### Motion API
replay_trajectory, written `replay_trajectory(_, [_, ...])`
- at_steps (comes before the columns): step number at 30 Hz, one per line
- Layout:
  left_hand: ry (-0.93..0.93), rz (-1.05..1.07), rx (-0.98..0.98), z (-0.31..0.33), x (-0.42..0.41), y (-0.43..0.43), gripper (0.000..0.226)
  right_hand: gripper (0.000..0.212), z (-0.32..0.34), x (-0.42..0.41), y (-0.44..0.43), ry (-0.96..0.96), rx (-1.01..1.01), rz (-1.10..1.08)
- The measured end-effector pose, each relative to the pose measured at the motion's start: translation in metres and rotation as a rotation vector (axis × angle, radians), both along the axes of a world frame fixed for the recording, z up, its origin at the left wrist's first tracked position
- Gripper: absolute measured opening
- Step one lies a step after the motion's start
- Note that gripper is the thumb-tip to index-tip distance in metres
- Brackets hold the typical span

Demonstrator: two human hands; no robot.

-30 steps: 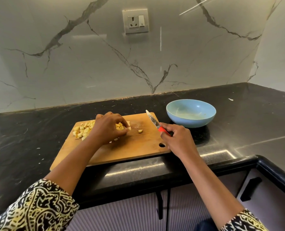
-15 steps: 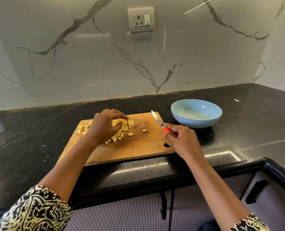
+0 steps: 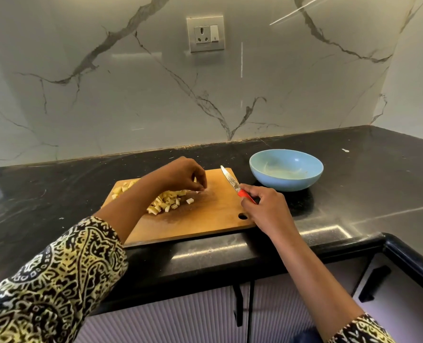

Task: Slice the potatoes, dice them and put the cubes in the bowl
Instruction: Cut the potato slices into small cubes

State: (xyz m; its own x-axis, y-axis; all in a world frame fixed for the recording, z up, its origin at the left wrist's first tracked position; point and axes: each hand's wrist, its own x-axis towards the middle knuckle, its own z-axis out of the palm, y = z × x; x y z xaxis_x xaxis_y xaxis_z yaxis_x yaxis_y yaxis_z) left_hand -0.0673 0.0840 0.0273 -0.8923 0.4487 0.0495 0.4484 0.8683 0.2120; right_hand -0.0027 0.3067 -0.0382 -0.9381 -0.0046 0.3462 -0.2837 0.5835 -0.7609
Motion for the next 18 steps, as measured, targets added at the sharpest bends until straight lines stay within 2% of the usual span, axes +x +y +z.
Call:
replay_trajectory(4, [0.130,0.053,-0.135,0.009,0.005,-0.042,0.012,0.036,0.001,0.000,-0.001,0.002,0.029,0.000])
replay_trajectory(8, [0.298,0.117,0.205,0.009,0.020,-0.084,0.017,0.037,0.001,0.004,-0.002,0.056,0.092,-0.026])
replay_trajectory(11, [0.366,0.206,0.303,-0.003,0.036,-0.109,0.018,0.037,0.003,0.005,-0.007,0.113,0.222,-0.060])
replay_trajectory(15, [0.338,0.442,0.444,-0.027,0.053,-0.132,0.022,0.035,0.014,0.007,-0.018,0.107,0.519,-0.095])
replay_trajectory(18, [0.266,0.623,0.583,-0.034,0.056,-0.143,0.031,0.031,0.023,0.008,-0.037,0.052,0.591,-0.073])
